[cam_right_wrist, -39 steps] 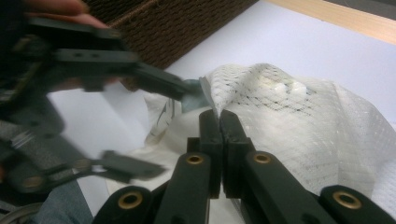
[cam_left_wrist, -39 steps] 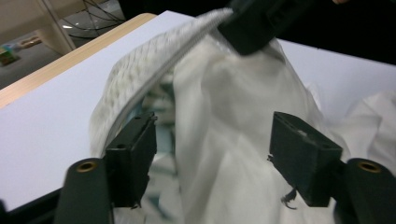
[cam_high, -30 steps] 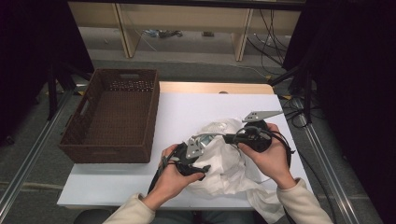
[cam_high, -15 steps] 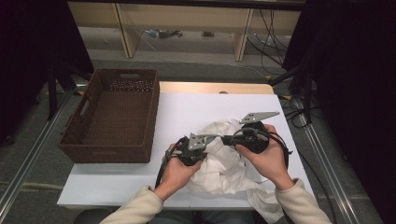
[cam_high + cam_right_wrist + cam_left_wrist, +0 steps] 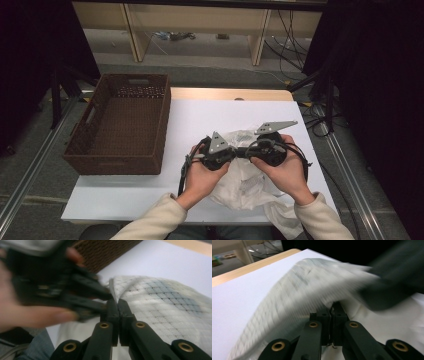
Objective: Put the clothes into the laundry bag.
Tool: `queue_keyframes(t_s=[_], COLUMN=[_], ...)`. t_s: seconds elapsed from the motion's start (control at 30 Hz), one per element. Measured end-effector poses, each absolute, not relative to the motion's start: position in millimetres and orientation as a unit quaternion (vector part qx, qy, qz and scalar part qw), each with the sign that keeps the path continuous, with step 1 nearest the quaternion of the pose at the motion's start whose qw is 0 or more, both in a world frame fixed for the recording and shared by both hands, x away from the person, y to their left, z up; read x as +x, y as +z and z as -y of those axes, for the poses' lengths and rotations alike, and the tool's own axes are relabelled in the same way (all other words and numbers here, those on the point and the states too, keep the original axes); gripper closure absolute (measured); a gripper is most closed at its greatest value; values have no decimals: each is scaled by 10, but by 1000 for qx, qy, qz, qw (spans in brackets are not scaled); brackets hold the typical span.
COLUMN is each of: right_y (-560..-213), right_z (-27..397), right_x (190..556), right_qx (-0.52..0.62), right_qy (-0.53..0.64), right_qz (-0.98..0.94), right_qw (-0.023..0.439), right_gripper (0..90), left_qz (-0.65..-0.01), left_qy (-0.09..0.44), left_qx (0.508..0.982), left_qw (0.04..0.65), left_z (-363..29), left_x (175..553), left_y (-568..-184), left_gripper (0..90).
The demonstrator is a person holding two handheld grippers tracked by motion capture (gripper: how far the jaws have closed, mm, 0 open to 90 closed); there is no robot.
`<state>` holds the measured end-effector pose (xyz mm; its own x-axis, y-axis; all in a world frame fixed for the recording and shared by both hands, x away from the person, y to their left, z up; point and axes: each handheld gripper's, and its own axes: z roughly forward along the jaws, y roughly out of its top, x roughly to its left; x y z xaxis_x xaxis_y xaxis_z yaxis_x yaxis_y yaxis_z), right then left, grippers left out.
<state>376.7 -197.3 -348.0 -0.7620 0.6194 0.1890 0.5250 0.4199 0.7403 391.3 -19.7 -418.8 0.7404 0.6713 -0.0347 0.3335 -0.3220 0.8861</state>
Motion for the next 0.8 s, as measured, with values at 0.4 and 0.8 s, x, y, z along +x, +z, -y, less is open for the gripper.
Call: queue_keyframes(t_s=[0.4,0.8], right_y=[-3471,-3486], right_z=[2140,2103], right_x=[3865,3859], right_qx=[355,367], right_qy=[421,414], right_qz=[-832,-831], right_qw=[63,55], right_gripper=[900,900], left_qz=[-295,-285], left_qy=[176,140], left_qx=[796,863], left_qw=[497,392], left_z=[-47,-296], left_x=[3711,3565], left_y=[-4016,-4370], left_gripper=[382,376])
